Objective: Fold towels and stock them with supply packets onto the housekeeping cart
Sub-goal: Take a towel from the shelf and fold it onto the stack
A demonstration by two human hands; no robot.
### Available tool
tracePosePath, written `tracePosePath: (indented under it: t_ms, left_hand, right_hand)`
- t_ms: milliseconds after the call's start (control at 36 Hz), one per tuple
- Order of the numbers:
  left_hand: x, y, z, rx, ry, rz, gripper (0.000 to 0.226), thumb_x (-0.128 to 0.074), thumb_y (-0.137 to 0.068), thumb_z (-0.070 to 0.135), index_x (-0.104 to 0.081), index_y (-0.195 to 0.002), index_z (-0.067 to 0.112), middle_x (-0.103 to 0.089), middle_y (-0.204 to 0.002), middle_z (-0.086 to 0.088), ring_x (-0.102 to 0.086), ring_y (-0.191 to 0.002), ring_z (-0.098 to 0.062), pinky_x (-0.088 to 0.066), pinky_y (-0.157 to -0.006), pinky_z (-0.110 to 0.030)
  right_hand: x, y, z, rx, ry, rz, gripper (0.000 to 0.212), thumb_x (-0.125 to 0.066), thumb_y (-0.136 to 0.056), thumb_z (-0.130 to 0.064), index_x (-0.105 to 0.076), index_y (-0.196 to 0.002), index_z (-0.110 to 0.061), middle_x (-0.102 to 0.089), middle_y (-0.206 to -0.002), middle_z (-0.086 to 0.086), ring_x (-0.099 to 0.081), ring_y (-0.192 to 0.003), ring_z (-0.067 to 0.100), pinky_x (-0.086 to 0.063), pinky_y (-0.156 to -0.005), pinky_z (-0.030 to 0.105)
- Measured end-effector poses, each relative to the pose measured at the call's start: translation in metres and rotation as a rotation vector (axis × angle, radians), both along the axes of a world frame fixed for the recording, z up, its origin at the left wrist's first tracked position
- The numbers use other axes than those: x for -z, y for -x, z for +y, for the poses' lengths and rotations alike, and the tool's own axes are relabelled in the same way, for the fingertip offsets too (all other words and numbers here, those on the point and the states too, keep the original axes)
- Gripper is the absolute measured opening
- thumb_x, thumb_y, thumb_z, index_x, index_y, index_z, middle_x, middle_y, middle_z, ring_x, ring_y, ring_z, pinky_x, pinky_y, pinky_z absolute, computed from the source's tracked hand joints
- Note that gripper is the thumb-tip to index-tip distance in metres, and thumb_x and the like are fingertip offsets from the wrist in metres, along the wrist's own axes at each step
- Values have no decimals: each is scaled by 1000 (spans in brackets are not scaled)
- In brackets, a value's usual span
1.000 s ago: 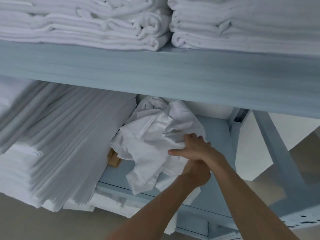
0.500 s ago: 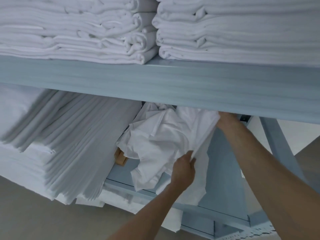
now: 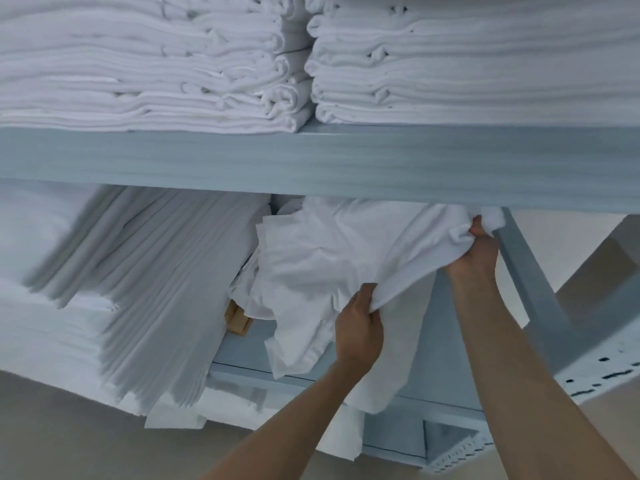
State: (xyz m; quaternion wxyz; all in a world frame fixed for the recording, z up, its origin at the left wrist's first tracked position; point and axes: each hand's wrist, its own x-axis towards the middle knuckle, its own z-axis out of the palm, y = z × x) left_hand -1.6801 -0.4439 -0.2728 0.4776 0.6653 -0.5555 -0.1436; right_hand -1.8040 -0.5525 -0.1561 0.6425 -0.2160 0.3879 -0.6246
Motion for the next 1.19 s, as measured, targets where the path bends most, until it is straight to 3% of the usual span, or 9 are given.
tracePosePath:
  t_ms: [111, 194, 361, 500, 639, 806, 917, 1083, 1194]
  left_hand:
    - [-5, -9, 24, 92, 65, 20, 20, -50, -98, 22, -59, -113, 13, -67, -92, -3, -63, -78, -21, -54, -66, -38]
    - [-10, -8, 43, 115, -7, 42, 39, -55, -88, 62, -52, -109, 29, -62, -87, 14, -57, -73, -3, -48, -62, -16]
    - [10, -13, 77, 112, -36, 23, 23, -66, -91, 30, -54, -105, 16, -62, -81, 5, -52, -67, -5, -37, -58, -22]
    - [13, -21, 94, 135, -121, 184, 28, -67, -91, 44, -56, -89, 18, -54, -61, 15, -53, -55, 5, -34, -49, -11]
    - [17, -31, 97, 191, -148, 165, 18, -60, -99, 26, -56, -83, 19, -51, -60, 15, -51, -52, 7, -33, -50, -9]
    - [10, -30, 87, 180, -139, 223, 13, -56, -99, 11, -62, -88, 13, -62, -69, -2, -49, -57, 0, -38, -56, -17]
    - [-11, -45, 67, 131, -37, 231, 14, -55, -98, 5, -66, -89, 4, -62, -70, 1, -49, -60, -1, -39, -57, -22]
    - [-70, -68, 41, 197, 126, 2, 20, -54, -97, 23, -68, -84, 17, -62, -69, 16, -57, -64, 1, -42, -57, -20]
    - [-89, -81, 36, 152, 170, -84, 28, -55, -97, 26, -73, -96, 5, -64, -71, 6, -58, -64, -10, -41, -57, -27]
  right_hand:
    - [1, -2, 24, 87, -3, -127, 47, -31, -107, -12, -55, -66, -15, -53, -68, 4, -53, -63, 12, -48, -64, 19]
    - [-6, -5, 41, 98, 20, -315, 43, -27, -109, -11, -51, -75, -16, -54, -67, 3, -59, -52, 10, -51, -57, 18]
    - [-14, -8, 73, 43, -69, -483, 31, -37, -107, -15, -67, -102, -9, -68, -95, 13, -62, -89, 25, -50, -95, 38]
    - [-4, -8, 92, 9, -88, -335, 31, -48, -104, -22, -59, -129, -7, -63, -121, 14, -61, -105, 28, -47, -102, 44]
    - [2, -8, 92, -40, -50, -208, 34, -50, -102, -37, -58, -121, -10, -66, -111, 12, -64, -101, 26, -57, -77, 42]
    - [6, 4, 72, -25, -41, 17, 45, -53, -102, -28, -47, -142, -9, -60, -133, 13, -60, -118, 27, -49, -102, 41]
    - [8, 22, 53, 148, -95, 208, 36, -58, -97, -13, -55, -132, -2, -64, -126, 14, -65, -102, 25, -57, -67, 29]
    - [44, 35, 42, 280, -181, 492, 46, -38, -104, -35, -64, -99, 3, -65, -77, 17, -64, -61, 28, -60, -67, 44]
    - [78, 32, 53, 621, 140, 929, 35, -46, -103, -30, -49, -79, -5, -48, -74, 6, -46, -64, 24, -38, -63, 35]
